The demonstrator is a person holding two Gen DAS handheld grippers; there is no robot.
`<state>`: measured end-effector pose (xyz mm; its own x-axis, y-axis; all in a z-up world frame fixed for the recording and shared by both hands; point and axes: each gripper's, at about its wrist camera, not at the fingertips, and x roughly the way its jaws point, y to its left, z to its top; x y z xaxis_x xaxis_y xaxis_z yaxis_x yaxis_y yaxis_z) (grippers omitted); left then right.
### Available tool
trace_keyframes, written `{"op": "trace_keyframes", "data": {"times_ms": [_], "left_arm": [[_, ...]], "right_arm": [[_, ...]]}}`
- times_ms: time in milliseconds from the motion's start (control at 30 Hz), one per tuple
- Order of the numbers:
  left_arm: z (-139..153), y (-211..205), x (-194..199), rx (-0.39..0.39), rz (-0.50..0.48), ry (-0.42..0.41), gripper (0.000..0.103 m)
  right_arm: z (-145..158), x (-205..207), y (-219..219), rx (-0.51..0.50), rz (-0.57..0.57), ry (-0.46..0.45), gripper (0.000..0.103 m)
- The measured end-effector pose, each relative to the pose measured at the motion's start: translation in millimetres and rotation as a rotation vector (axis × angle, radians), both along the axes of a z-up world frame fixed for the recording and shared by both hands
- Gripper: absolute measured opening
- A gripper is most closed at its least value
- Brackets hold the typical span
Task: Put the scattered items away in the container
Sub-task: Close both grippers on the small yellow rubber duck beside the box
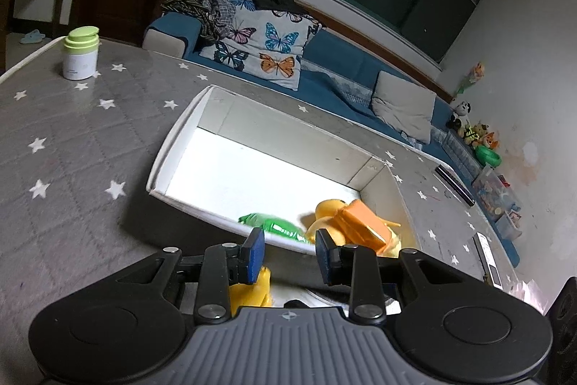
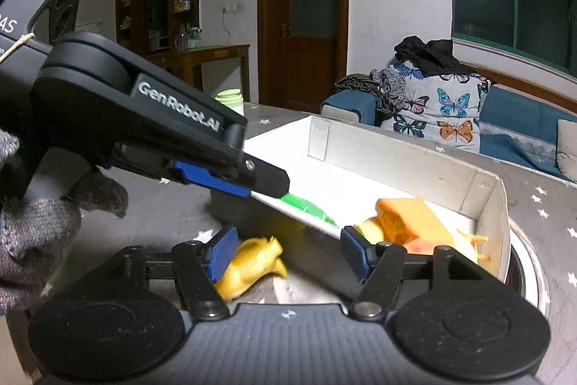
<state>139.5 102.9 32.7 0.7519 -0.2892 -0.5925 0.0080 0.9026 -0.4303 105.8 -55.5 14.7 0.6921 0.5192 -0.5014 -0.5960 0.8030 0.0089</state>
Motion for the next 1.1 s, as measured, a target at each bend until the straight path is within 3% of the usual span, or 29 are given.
{"op": "trace_keyframes", "data": {"times_ms": [300, 367, 567, 1100], "left_arm": [[-6.1, 3.4, -23.0, 0.018, 0.023, 0.010, 0.034], [-8.9, 3.1, -24.8, 0.026, 0.026, 0.019, 0.034], [-18.3, 4.6, -29.0, 0.041, 0.039, 0.044, 0.034], [-30.9, 2.9, -23.2, 0.056, 0.005, 0.075, 0.034]], "right_arm": [[-12.1, -17.7, 6.5, -0.004, 0.019, 0.032, 0.070], [-13.9, -19.6, 10.0, -0.009, 0.024, 0.032, 0.077], [-17.1, -23.7, 17.6, -0.021, 0.042, 0.030, 0.082], [-37.0, -8.4, 35.9, -0.044, 0.063, 0.084, 0.083]]}}
